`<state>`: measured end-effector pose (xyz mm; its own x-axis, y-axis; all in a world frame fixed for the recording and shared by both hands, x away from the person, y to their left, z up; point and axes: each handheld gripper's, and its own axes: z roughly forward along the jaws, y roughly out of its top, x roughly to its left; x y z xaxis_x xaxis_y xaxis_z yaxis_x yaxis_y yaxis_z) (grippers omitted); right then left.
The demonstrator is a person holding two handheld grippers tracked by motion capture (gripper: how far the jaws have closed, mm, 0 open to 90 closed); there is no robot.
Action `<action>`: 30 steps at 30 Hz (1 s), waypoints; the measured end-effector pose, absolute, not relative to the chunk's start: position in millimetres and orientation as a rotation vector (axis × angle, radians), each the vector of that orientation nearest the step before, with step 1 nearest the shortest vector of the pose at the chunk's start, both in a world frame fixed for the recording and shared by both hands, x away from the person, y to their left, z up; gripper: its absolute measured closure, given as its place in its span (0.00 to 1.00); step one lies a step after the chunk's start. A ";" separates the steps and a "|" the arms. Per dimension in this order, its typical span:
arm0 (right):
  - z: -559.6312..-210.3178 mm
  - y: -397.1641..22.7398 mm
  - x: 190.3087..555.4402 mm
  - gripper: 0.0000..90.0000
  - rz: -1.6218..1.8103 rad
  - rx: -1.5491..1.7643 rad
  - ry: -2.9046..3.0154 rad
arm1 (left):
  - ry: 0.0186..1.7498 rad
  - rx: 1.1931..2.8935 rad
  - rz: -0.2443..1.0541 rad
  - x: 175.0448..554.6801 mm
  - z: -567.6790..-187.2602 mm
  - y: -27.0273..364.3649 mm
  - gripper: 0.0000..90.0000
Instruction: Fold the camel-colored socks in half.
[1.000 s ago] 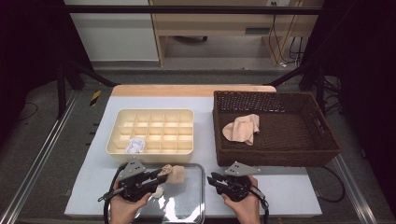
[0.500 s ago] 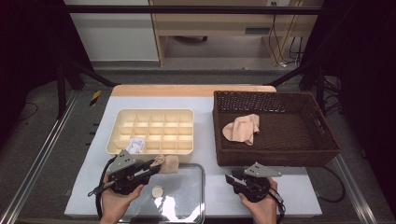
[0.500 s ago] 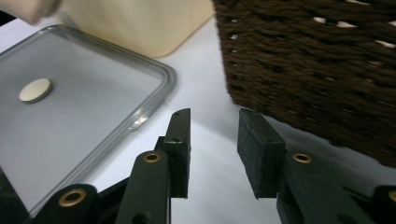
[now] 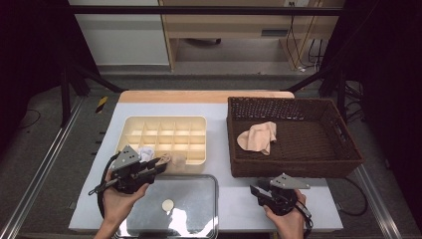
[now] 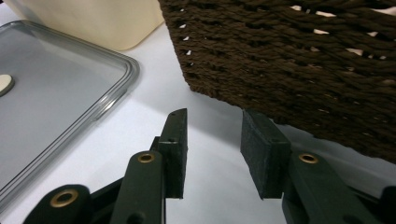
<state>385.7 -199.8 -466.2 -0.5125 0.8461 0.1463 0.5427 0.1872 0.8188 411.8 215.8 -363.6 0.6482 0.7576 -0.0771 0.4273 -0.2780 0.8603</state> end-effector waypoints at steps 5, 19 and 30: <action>-466.7 -203.2 385.6 0.69 1.238 1.318 2.124 | 0.943 1.923 0.463 421.7 -353.6 217.7 0.78; -467.1 -206.7 385.6 0.68 1.235 1.328 2.123 | 1.004 1.984 0.507 450.9 -344.7 227.5 0.78; -467.7 -206.1 386.6 0.68 1.234 1.333 2.130 | 1.057 2.001 0.515 467.9 -353.0 238.3 0.78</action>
<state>386.6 -206.1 -467.7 -0.5018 0.8514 0.1526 0.5558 0.1822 0.8111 467.9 238.3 -353.0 0.5682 0.8228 -0.0117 0.4981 -0.3326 0.8008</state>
